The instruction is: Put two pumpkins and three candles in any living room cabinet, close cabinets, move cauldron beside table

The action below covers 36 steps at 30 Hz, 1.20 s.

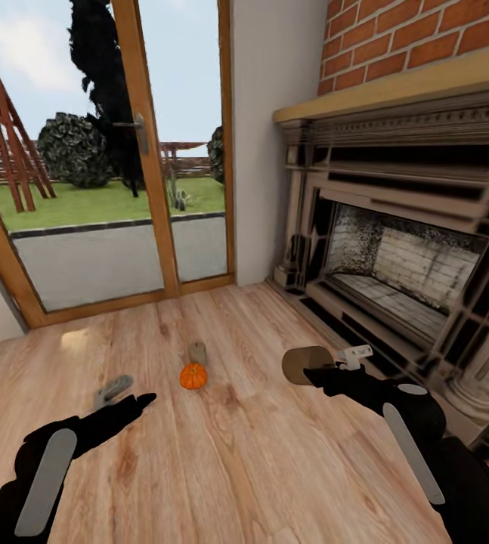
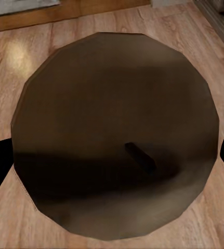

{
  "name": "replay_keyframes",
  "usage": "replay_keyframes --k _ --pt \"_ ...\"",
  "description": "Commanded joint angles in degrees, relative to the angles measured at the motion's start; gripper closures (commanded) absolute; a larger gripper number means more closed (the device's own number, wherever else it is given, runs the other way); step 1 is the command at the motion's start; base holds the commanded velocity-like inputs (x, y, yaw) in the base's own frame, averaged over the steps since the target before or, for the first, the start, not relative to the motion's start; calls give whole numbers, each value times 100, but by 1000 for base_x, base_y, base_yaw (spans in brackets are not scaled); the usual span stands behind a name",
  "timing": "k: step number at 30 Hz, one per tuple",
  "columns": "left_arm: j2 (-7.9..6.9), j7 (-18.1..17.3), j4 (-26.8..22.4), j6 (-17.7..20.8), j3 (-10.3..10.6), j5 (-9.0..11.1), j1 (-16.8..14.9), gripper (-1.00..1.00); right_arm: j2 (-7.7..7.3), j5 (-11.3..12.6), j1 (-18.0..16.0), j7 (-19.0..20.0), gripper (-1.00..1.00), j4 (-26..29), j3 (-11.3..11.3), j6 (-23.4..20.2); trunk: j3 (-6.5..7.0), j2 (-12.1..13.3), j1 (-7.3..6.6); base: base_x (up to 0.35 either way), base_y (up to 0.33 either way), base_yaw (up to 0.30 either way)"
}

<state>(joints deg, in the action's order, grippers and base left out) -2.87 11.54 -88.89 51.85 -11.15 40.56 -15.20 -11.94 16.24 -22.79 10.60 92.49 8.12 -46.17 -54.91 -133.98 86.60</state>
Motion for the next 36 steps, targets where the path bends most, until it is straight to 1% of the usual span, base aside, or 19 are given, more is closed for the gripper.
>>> replay_keyframes --k 1,2,3,5,6,9,10,12,13,16,17,21,26,30,31,33,34,36 --pt "8 141 -8 136 28 39 -147 -100 -2 -7 -6 31 100 6 1 -28 -7 -3 2 276 180 -102" --pt "16 397 -18 349 244 27 -426 -100 3 -7 -6 31 100 6 -1 -33 -7 -3 2 292 142 -52" --pt "1 615 -16 429 448 19 -554 -100 4 -7 -6 30 100 6 0 -44 -7 -3 2 306 95 -33" --pt "-8 874 7 481 624 14 -697 -100 7 -7 -6 29 100 6 8 -53 -7 -3 2 315 69 -24" --pt "-6 1128 78 517 752 12 -857 -100 9 -7 -6 29 100 6 11 -63 -7 -3 2 327 21 -14" --pt "12 1466 208 552 908 13 -1065 -100 10 -3 -6 30 100 6 8 -82 -7 -3 2 332 -27 -9" --pt "19 1666 268 566 1082 13 -1160 -100 9 -1 -9 30 100 6 4 -90 -7 -3 2 336 -80 -4" --pt "21 1852 328 574 1282 10 -1228 -100 8 0 -13 30 100 6 1 -98 -7 -3 2 337 -97 -3" --pt "27 2027 386 577 1453 8 -1295 -100 8 1 -17 30 100 6 -4 -106 -7 -3 2 338 -118 -2" --pt "62 2348 592 570 1716 12 -1453 -100 5 1 -50 31 100 6 -18 -254 -7 -3 2 338 -134 -1" --pt "142 2480 751 533 1917 6 -1523 -100 -2 2 -35 36 100 6 -153 -361 -7 -3 2 335 -156 0" --pt "151 2520 862 524 1969 -3 -1540 -100 -1 3 -53 42 100 6 -197 -383 -7 -3 2 335 -159 0" --pt "101 2527 986 516 1965 -7 -1546 -100 16 6 -72 32 100 6 -179 -391 -7 -3 2 335 -148 0" --pt "84 2562 1298 508 1959 -26 -1578 -100 47 1 -78 20 100 6 -159 -399 -7 -3 2 335 -104 0" --pt "98 2732 1438 505 1959 -122 -1619 -100 90 -7 -82 8 100 6 -152 -405 -7 -3 2 336 -87 0" --pt "119 2877 1491 504 1959 -200 -1636 -100 133 -10 -83 -43 100 6 -149 -407 -7 -3 2 336 -74 0" --pt "132 2985 1525 500 1959 -253 -1649 -100 189 -12 -84 -176 100 6 -146 -408 -7 -3 2 338 -44 0" --pt "140 3060 1548 497 1957 -286 -1657 -100 251 -10 -83 -383 100 6 -142 -410 -7 -3 2 339 -32 0"
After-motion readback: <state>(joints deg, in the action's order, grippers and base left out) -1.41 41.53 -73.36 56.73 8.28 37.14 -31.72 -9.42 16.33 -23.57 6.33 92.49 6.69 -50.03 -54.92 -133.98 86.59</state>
